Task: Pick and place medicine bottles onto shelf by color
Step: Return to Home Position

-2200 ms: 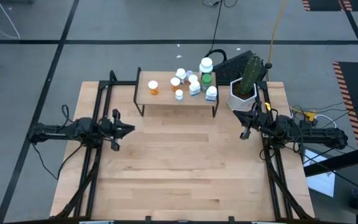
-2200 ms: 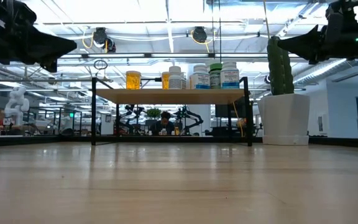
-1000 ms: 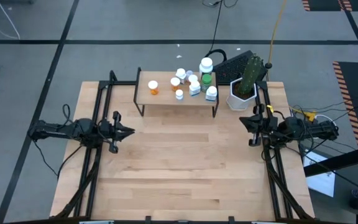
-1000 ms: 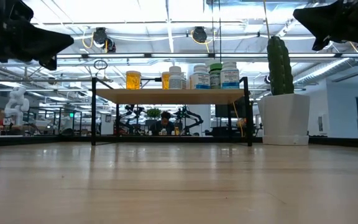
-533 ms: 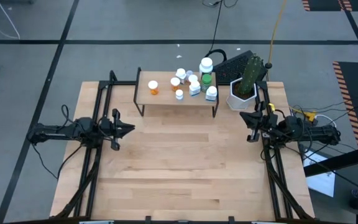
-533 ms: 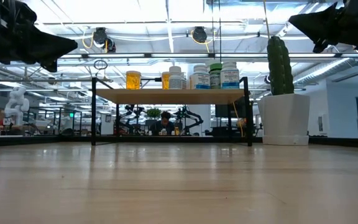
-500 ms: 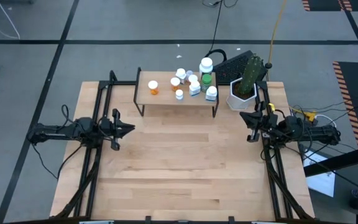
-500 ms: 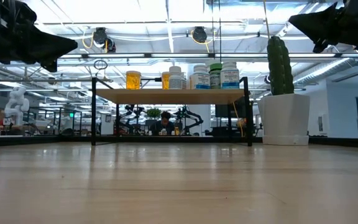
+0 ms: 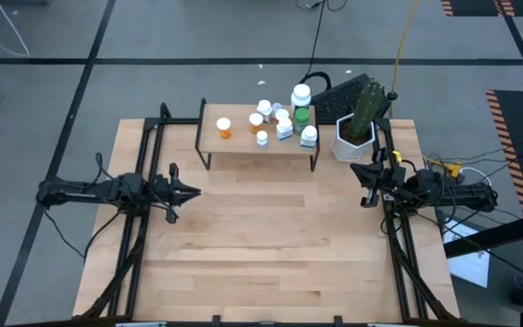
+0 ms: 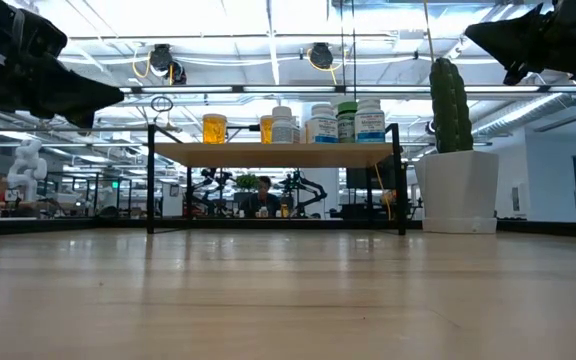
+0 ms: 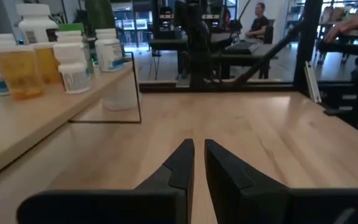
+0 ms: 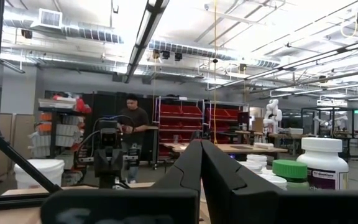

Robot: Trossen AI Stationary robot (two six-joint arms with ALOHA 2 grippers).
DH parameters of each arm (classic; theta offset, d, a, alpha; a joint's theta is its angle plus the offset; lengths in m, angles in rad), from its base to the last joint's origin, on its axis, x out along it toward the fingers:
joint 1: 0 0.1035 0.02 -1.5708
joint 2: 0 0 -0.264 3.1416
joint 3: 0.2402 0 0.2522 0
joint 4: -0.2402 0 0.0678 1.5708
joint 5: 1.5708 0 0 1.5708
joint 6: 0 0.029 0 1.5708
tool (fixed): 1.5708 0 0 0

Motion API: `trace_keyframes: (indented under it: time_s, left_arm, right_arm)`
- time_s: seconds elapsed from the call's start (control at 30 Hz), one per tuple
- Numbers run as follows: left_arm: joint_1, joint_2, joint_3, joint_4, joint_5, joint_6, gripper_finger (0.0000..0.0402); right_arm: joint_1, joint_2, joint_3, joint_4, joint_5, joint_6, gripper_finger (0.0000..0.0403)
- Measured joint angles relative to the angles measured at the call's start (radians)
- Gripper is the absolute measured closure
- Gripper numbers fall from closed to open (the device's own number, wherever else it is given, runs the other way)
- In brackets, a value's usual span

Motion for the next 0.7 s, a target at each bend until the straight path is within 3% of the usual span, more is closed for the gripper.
trace_keyframes:
  time_s: [0.2, 0.4, 0.7]
  left_arm:
    - [0.0, 0.002, -0.003, 0.032, -0.001, 0.0, 0.036]
    - [-0.008, -0.059, -0.002, 0.265, -0.002, 0.0, 0.036]
    - [-0.029, -0.065, -0.003, 0.036, -0.002, 0.0, 0.036]
  right_arm:
    - [0.0, 0.0, 0.0, 0.0, 0.0, 0.0, 0.0403]
    - [0.0, 0.0, 0.0, 0.0, 0.0, 0.0, 0.0403]
    - [0.0, 0.0, 0.0, 0.0, 0.0, 0.0, 0.0403]
